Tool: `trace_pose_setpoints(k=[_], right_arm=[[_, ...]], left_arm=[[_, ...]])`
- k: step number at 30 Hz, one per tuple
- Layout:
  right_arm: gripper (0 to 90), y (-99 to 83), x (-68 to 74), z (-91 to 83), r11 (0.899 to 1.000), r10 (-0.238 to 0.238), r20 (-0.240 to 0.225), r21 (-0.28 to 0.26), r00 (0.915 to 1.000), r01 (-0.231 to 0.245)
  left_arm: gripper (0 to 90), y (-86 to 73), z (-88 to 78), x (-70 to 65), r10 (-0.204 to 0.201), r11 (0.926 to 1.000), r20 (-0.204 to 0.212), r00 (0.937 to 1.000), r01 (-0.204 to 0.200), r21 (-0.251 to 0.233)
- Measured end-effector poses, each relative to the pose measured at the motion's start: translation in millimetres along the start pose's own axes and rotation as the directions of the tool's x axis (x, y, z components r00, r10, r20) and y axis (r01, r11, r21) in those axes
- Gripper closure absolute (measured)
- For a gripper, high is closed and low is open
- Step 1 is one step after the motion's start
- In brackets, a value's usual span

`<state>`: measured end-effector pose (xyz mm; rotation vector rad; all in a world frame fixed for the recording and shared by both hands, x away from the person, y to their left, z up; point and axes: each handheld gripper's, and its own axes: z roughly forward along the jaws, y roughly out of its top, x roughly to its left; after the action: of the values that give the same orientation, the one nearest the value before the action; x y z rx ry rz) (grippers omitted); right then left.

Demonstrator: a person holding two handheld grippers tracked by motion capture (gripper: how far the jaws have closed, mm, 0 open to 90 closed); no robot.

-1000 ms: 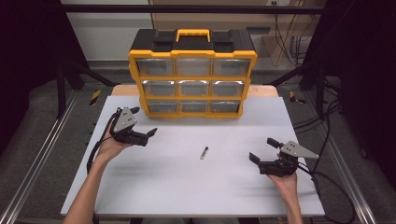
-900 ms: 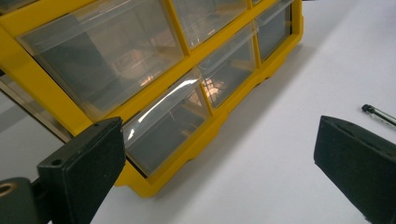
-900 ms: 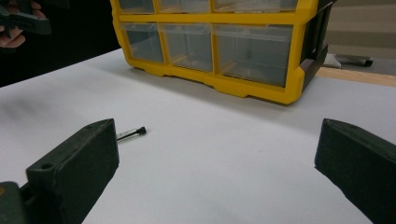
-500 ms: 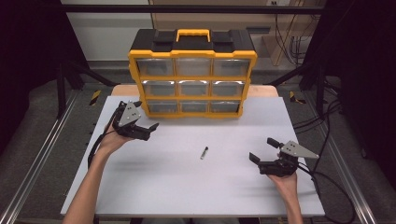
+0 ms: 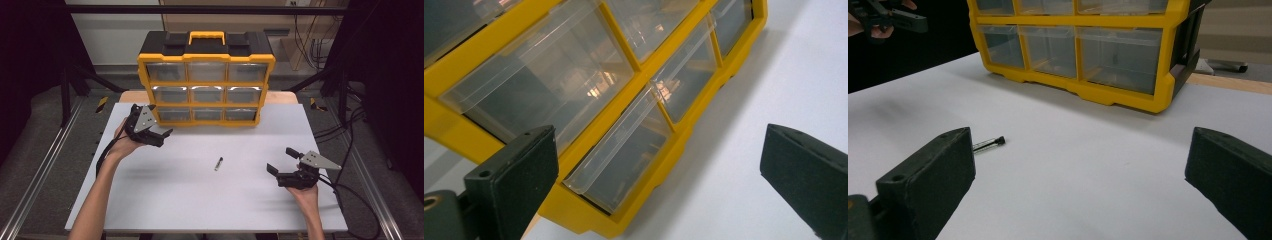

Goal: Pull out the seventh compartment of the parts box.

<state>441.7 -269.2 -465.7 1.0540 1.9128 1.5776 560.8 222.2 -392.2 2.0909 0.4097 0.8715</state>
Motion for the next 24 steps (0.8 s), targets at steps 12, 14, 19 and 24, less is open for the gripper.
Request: trace_pose_setpoints(k=[12, 14, 19, 24], right_arm=[[0.4, 0.4, 1.0, 0.7, 1.000, -0.005, 0.000, 0.004, 1.0000, 0.005], [0.4, 0.4, 1.0, 0.8, 1.000, -0.006, -0.001, 0.003, 1.0000, 0.006], [0.4, 0.3, 1.2, 0.7, 1.000, -0.006, 0.000, 0.005, 1.0000, 0.006], [0.4, 0.5, 1.0, 0.5, 1.000, -0.007, -0.001, 0.004, 1.0000, 0.007]], left_arm=[[2.2, 3.0, 11.4, 0.4, 0.091, 0.9955, -0.013, 0.9958, -0.090, 0.030], [2.3, 3.6, 13.7, 0.8, 0.111, 0.9931, -0.014, 0.9937, -0.110, 0.039], [2.4, 4.1, 20.0, 1.7, 0.137, 0.9887, -0.014, 0.9905, -0.136, 0.063], [2.4, 3.9, 28.6, 0.1, 0.184, 0.9803, -0.009, 0.9829, -0.183, 0.075]])
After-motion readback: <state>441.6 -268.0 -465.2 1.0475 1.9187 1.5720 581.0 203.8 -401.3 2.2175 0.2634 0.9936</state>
